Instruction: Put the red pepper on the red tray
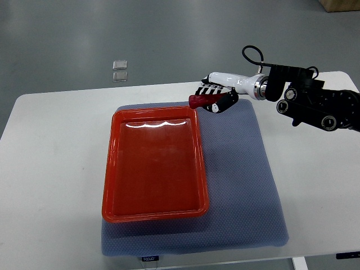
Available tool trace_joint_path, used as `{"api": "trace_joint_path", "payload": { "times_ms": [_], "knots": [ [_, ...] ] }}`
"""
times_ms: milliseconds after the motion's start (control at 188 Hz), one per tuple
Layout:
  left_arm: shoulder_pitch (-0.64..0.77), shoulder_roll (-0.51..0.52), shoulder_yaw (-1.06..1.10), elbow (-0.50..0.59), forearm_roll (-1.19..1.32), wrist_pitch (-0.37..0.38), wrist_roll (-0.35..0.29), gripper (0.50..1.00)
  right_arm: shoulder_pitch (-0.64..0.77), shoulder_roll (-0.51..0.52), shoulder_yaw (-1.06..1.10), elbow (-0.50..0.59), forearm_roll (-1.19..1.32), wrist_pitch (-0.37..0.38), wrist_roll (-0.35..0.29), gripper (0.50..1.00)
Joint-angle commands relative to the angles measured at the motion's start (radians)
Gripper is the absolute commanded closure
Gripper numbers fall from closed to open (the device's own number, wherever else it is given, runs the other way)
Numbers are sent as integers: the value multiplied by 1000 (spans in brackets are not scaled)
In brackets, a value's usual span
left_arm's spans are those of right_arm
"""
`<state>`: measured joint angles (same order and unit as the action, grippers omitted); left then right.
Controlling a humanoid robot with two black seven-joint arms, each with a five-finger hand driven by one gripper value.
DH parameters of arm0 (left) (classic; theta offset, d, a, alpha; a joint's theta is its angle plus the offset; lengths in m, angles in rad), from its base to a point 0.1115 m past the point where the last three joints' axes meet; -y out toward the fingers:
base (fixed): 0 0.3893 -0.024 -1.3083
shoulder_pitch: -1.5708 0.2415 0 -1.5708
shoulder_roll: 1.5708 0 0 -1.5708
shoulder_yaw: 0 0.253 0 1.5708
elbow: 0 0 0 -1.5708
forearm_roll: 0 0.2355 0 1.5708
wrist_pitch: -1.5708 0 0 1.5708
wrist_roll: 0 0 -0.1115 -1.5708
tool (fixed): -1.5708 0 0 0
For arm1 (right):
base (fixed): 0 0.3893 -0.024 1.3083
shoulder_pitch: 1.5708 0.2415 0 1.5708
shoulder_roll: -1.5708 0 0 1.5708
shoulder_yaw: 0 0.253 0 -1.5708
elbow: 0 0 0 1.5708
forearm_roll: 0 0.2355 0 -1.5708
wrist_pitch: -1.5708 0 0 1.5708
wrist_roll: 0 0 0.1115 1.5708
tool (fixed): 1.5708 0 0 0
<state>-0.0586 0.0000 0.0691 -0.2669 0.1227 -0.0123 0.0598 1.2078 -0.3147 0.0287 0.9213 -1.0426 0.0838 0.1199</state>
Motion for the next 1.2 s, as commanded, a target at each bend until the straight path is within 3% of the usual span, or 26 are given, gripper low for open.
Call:
{"api": "trace_joint_path", "payload": {
  "times_ms": [0, 288, 857, 985, 1124, 1193],
  "knots": [
    [0, 0, 0, 0, 0, 0, 0, 500, 19, 78, -7, -12, 1, 1, -2, 1000],
    [0, 0, -2, 0, 0, 0, 0, 500, 16, 315, -72, -114, -1, -10, 0, 1000],
    [0, 0, -3, 0, 0, 0, 0, 500, -70, 315, -128, -147, -4, -38, 1, 961],
    [0, 0, -2, 2, 0, 0, 0, 500, -79, 315, -128, -148, -4, -39, 3, 901],
    [0, 0, -3, 2, 0, 0, 0, 500, -80, 315, -128, -147, -1, -38, 7, 738],
    [0, 0, -2, 3, 0, 0, 0, 500, -79, 315, -128, -147, -1, -36, 9, 693]
  ]
}}
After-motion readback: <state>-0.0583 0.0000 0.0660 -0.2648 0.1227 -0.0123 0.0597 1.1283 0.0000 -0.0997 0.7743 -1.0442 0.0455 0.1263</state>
